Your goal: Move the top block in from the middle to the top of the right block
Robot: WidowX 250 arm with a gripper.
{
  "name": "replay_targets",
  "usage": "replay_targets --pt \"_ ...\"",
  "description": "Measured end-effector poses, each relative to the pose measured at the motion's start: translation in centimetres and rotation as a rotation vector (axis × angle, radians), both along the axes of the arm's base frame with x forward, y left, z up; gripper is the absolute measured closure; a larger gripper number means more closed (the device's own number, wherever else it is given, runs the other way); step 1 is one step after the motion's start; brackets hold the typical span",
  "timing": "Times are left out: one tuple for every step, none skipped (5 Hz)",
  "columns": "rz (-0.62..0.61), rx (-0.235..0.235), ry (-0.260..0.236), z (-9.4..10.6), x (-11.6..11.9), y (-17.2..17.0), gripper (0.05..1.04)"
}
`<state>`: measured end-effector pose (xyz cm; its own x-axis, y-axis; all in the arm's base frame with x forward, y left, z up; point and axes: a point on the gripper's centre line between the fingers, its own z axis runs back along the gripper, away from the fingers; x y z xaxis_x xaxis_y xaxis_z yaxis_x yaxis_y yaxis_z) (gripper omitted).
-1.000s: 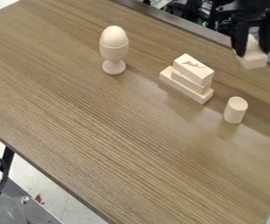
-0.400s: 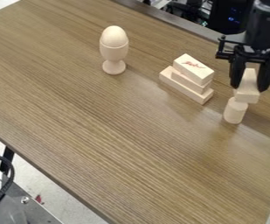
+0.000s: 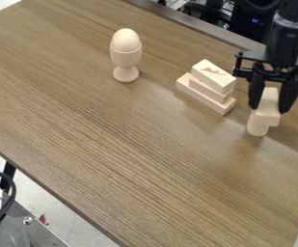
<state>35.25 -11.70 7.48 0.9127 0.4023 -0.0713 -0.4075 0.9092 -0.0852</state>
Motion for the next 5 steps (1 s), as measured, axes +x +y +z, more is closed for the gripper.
replay_targets --pt "-0.023 -0.004 -0.011 -0.03 0.05 -0.27 0.59" --pt "-0.038 -0.009 -0.025 0.04 0.23 -0.51 0.59" --pt "-0.04 -0.007 -0.041 0.04 0.49 -0.48 0.59" --pt "-0.052 0.003 -0.044 0.02 0.49 -0.44 0.59" --pt "-0.063 0.004 -0.04 0.02 0.39 -0.42 0.59"
